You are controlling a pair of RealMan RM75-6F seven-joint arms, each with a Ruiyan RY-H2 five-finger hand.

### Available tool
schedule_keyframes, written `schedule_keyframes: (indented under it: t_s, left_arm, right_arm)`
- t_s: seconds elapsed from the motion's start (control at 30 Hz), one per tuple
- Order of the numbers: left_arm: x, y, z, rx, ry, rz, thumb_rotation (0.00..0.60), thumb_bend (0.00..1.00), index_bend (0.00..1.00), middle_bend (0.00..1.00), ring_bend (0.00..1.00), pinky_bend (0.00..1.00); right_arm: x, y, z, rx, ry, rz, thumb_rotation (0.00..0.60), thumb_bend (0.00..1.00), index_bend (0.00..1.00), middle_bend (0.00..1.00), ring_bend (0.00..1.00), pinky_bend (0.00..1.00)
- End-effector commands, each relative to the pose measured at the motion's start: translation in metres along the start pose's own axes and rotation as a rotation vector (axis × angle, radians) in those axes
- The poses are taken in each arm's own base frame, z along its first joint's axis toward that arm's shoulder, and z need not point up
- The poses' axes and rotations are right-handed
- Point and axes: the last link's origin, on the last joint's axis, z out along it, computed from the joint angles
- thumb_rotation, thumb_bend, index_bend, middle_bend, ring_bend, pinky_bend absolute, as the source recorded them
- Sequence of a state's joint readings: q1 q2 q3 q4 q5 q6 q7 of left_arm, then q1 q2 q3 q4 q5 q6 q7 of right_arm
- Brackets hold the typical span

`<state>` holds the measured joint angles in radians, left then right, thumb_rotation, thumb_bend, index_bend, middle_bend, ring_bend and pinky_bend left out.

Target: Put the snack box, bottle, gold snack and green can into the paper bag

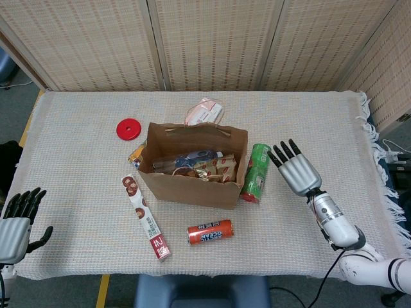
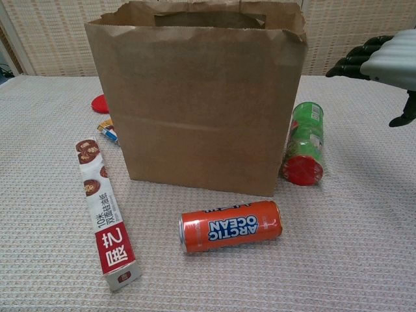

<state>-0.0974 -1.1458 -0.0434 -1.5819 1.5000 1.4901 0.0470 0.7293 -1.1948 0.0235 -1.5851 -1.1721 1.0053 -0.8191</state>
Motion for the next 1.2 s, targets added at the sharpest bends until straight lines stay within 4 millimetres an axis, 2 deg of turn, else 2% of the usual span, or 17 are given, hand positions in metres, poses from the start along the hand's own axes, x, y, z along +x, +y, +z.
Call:
schedule_keyframes:
  t_s: [0.03, 0.1, 0.3, 0.77, 0.93, 1.03, 1.1, 1.13, 1.2]
  left_arm:
    - [0.000, 0.000, 0.000, 0.000, -0.001, -0.002, 0.600, 0.35, 0.00, 0.00, 0.00, 0.00]
    - [0.000, 0.000, 0.000, -0.001, -0.002, -0.005, 0.600, 0.35, 0.00, 0.00, 0.00, 0.00]
    - [0.000, -0.001, 0.001, -0.002, -0.004, -0.011, 0.600, 0.35, 0.00, 0.00, 0.00, 0.00]
    - [0.001, -0.001, 0.001, -0.006, -0.007, -0.023, 0.600, 0.35, 0.00, 0.00, 0.00, 0.00]
    - [0.001, -0.002, 0.002, -0.007, -0.009, -0.029, 0.600, 0.35, 0.00, 0.00, 0.00, 0.00]
    - [0.001, -0.002, 0.002, -0.008, -0.009, -0.031, 0.600, 0.35, 0.00, 0.00, 0.00, 0.00]
    - [0.001, -0.002, 0.002, -0.008, -0.009, -0.032, 0.600, 0.35, 0.00, 0.00, 0.00, 0.00]
    - [0.001, -0.002, 0.002, -0.008, -0.009, -0.032, 0.600, 0.35, 0.00, 0.00, 0.00, 0.00]
    - [0.001, -0.002, 0.001, -0.008, -0.009, -0.032, 0.600, 0.35, 0.00, 0.00, 0.00, 0.00]
  right_arm:
    - [0.000, -0.010, 0.011, 0.045, -0.002, -0.031, 0.600, 0.00, 0.00, 0.04, 0.00, 0.06]
    - [-0.005, -0.025, 0.024, 0.104, -0.027, -0.095, 0.600, 0.00, 0.00, 0.04, 0.00, 0.06]
    - [-0.014, -0.050, 0.042, 0.149, -0.059, -0.114, 0.600, 0.00, 0.00, 0.04, 0.00, 0.06]
    - [-0.022, -0.082, 0.073, 0.165, -0.082, -0.138, 0.600, 0.00, 0.01, 0.06, 0.02, 0.07]
    - [-0.025, -0.094, 0.080, 0.157, -0.066, -0.152, 0.600, 0.02, 0.15, 0.16, 0.10, 0.14]
    - [-0.026, -0.098, 0.081, 0.153, -0.045, -0.156, 0.600, 0.12, 0.28, 0.27, 0.21, 0.23]
    - [-0.025, -0.100, 0.079, 0.155, -0.022, -0.157, 0.600, 0.17, 0.43, 0.39, 0.35, 0.36]
    - [-0.024, -0.099, 0.077, 0.154, -0.012, -0.150, 0.600, 0.19, 0.52, 0.46, 0.44, 0.47]
    - [-0.022, -0.096, 0.070, 0.147, 0.011, -0.129, 0.600, 0.22, 0.62, 0.54, 0.56, 0.63]
